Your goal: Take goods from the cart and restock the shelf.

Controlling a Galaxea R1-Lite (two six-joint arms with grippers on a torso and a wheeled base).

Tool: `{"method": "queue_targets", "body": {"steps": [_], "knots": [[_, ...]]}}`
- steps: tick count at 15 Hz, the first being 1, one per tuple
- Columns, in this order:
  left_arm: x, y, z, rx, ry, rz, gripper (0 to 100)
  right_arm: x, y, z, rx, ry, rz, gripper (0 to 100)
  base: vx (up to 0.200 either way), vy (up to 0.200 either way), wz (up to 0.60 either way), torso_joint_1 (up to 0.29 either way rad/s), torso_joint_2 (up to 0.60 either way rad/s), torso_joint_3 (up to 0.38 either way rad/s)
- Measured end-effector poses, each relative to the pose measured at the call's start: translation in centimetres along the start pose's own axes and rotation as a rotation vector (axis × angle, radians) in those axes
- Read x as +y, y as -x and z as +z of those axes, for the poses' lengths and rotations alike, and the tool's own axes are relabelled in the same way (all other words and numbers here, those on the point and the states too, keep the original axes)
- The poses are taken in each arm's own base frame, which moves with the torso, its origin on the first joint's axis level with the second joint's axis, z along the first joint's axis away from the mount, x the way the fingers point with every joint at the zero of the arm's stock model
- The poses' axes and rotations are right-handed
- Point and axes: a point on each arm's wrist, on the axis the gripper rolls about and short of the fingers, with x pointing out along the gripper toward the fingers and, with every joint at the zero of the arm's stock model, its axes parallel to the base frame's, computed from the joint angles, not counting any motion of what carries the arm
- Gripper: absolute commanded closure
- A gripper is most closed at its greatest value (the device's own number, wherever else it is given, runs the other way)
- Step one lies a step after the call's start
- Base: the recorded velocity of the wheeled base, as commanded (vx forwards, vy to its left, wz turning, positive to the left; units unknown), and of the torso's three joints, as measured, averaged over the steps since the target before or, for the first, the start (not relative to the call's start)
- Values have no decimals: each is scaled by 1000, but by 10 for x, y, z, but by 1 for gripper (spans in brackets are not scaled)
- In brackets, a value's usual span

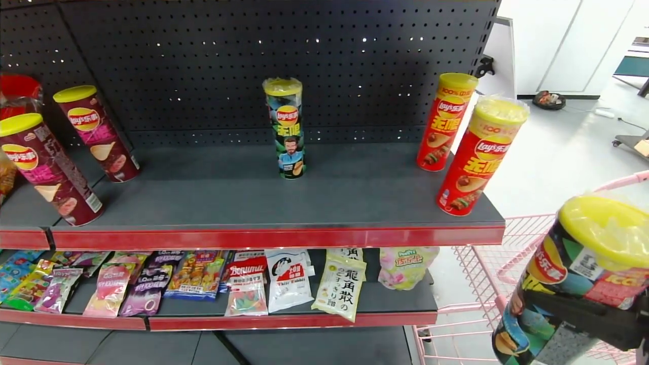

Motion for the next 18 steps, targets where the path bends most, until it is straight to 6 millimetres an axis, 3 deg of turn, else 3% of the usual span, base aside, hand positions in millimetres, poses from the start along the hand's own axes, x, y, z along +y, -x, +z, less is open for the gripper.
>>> {"method": "queue_targets", "body": {"steps": [8, 14, 18], "knots": [[0, 0, 0, 0, 0, 0, 0, 2, 4, -3, -5, 3, -4, 100, 0, 200, 0, 2, 4, 3], [0, 0, 0, -1, 0, 1, 0, 3, 8, -3, -20, 9, -8, 100, 0, 0, 0, 0, 0, 0], [0, 0, 0, 0, 0, 0, 0, 3, 8, -4, -20, 10, -7, 100, 200, 0, 0, -5, 0, 4]]}}
